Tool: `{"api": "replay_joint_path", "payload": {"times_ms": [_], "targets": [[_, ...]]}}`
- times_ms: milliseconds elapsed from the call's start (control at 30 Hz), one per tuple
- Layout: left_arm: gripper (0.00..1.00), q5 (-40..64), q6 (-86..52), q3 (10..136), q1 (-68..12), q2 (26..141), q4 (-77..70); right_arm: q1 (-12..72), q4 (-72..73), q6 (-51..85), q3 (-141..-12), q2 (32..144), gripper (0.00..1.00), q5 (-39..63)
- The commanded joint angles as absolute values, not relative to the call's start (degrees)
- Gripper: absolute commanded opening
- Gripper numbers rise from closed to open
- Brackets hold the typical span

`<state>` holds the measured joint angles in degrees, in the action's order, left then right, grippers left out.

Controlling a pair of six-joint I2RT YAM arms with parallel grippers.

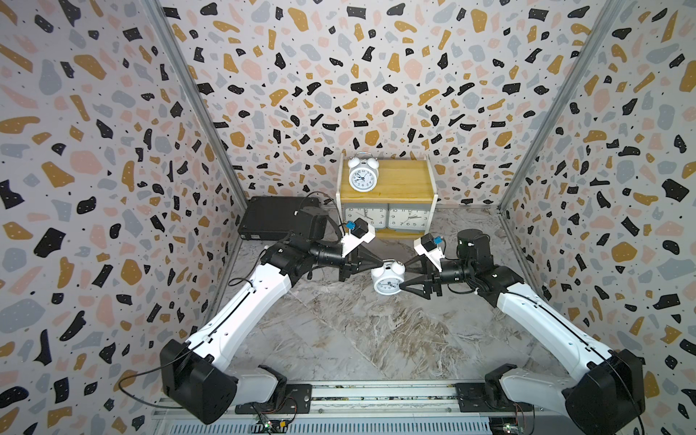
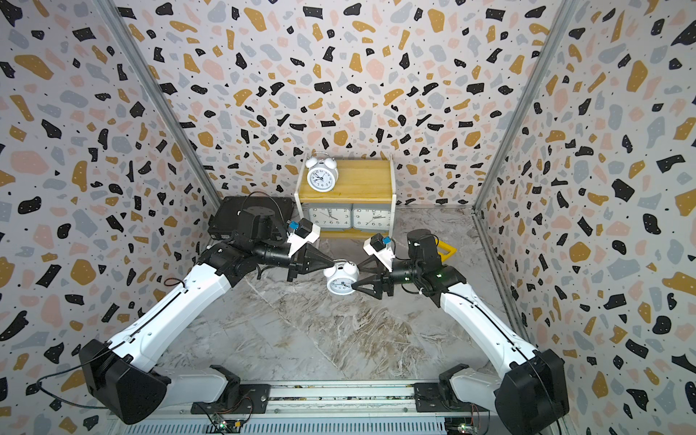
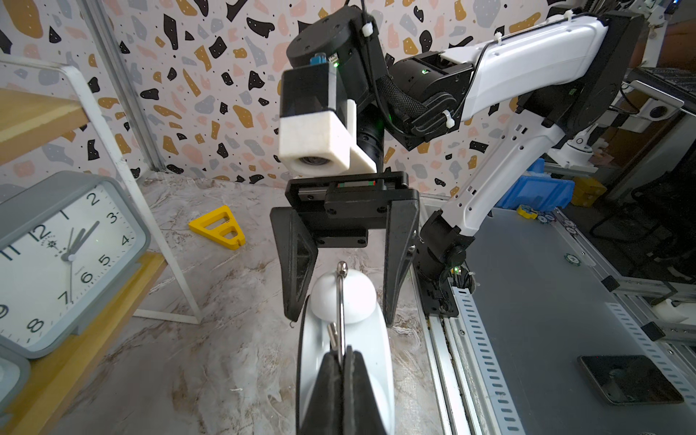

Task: Place the alarm clocks on the shelf by style
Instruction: Pick up the alarm from the center of the board.

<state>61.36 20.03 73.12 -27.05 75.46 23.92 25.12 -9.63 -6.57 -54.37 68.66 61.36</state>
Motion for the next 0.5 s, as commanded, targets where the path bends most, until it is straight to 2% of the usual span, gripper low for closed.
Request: {"api": "replay_joint_path", "payload": {"times_ms": [0,100,467], "targets": [[0.00,64.0,19.1,73.4,-26.7,74.6,19.9,25.0,-11.0,-7.2,-56.0,68.5,0.71,64.0],[0.00,63.9,18.9,73.4,-26.8,74.8,19.7,25.0,-11.3,-7.4,-56.2,68.7,0.68,64.3],[0.00,63.9,18.1,73.8,-26.8,75.9,19.5,25.0,-13.0,-9.2,-58.0,69.4,0.67,65.1]]}}
